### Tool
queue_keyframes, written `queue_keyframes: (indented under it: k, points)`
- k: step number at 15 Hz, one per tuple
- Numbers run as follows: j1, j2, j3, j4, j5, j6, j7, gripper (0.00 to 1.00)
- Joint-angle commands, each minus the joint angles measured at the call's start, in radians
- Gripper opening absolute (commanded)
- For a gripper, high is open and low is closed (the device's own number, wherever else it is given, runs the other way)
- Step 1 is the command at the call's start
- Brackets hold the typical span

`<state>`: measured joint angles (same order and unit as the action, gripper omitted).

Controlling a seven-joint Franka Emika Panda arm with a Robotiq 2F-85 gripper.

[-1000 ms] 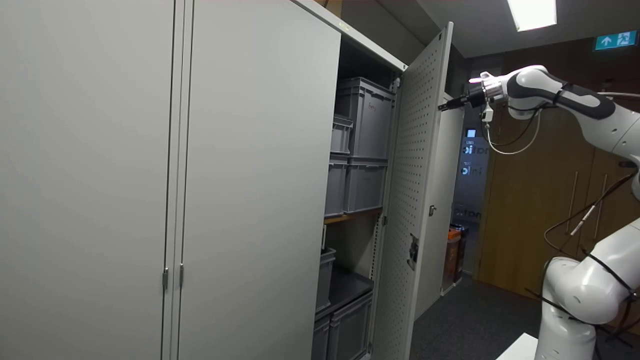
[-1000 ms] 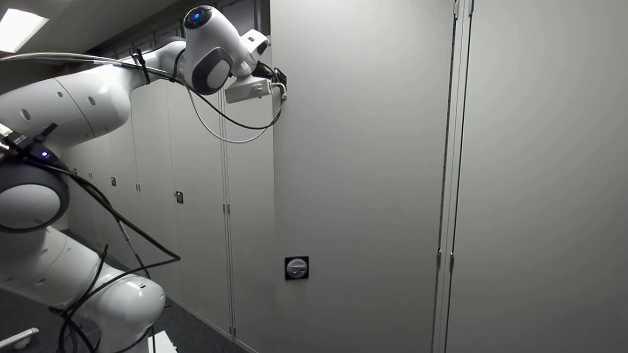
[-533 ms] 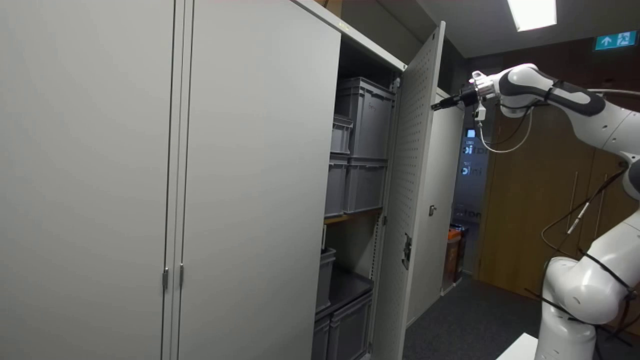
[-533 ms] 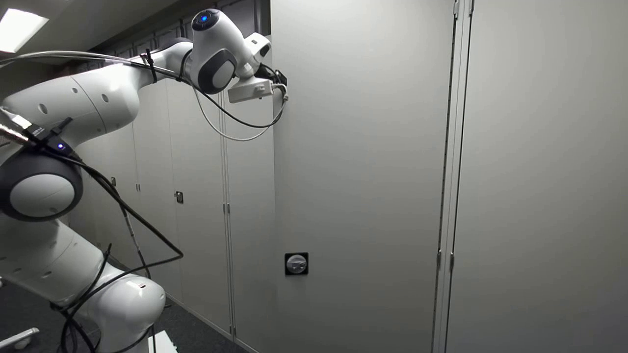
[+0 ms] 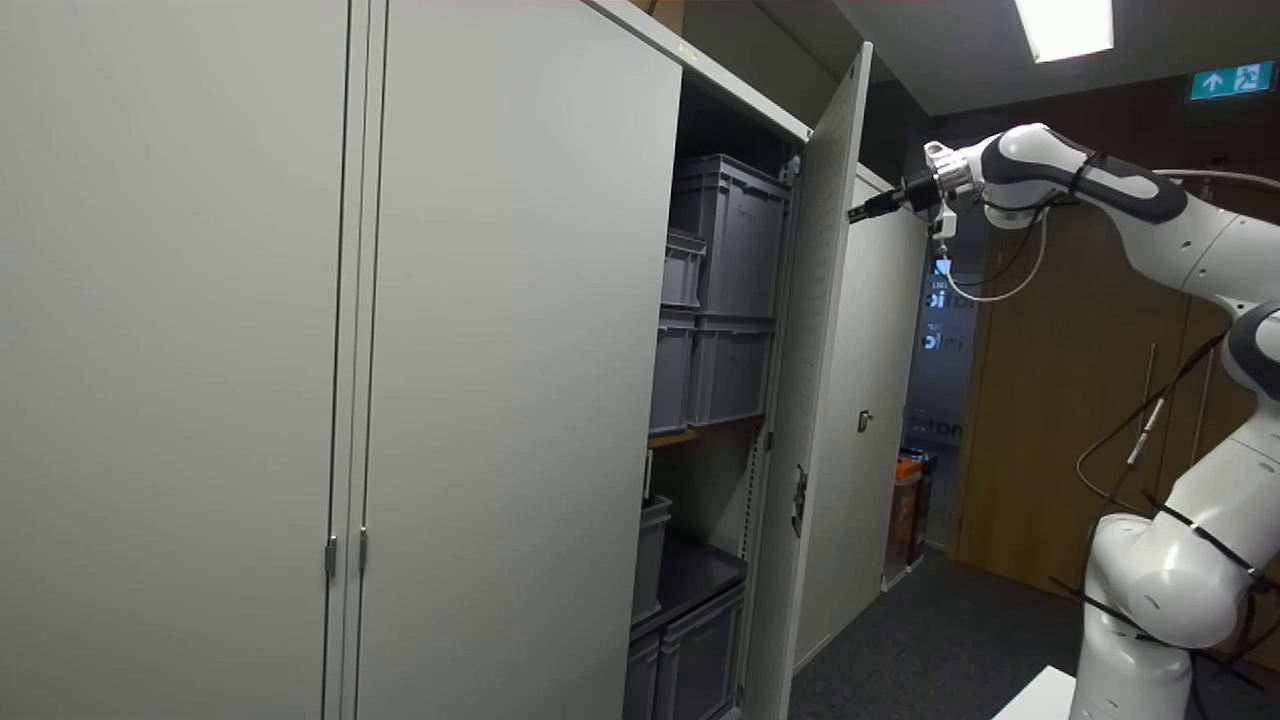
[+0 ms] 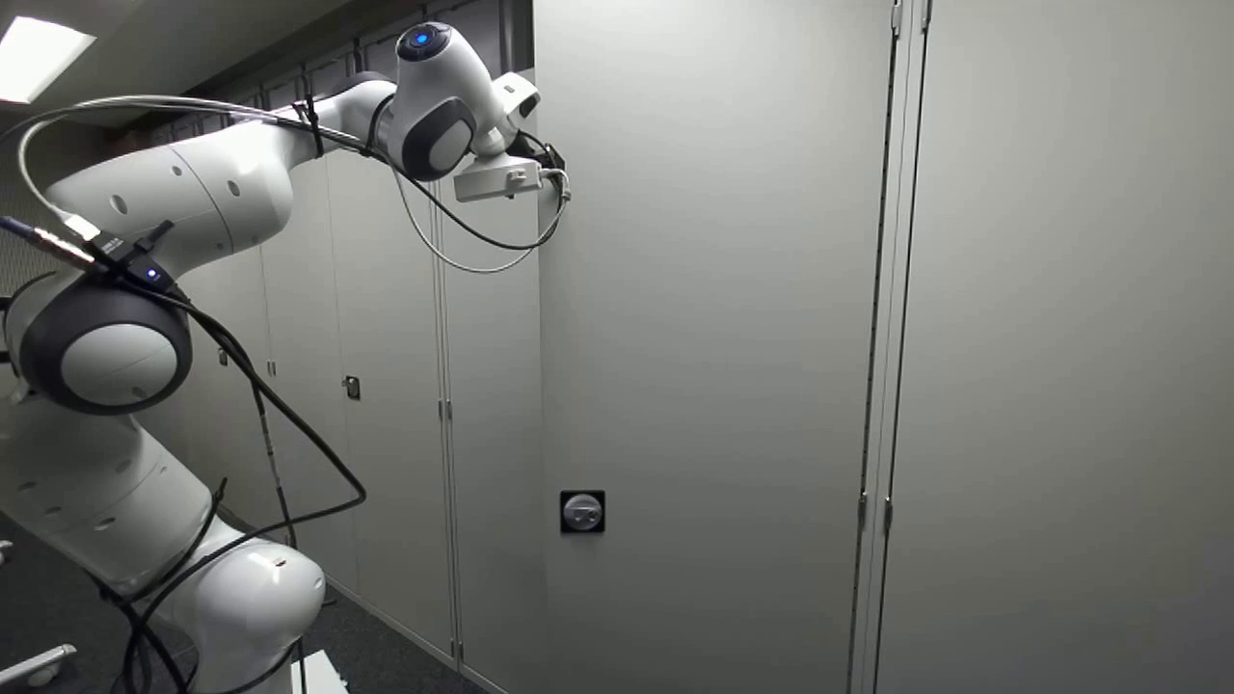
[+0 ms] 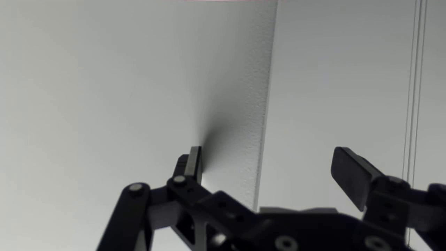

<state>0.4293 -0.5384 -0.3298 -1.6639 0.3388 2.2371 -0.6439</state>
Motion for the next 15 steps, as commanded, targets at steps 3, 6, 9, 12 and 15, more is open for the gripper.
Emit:
queue_keyframes:
  k: [3,6,9,12,15]
  points:
    - [-0.033,0.08,0.02,0.09,0.083,-0.069,-0.053,1.0]
    - [-0.053,0.1,0.033,0.105,0.098,-0.083,-0.059,1.0]
    - [-0.085,0.103,0.05,0.102,0.085,-0.075,-0.055,1.0]
    - [-0.118,0.088,0.066,0.085,0.076,-0.072,-0.051,1.0]
    - [-0.144,0.065,0.077,0.068,0.071,-0.075,-0.048,1.0]
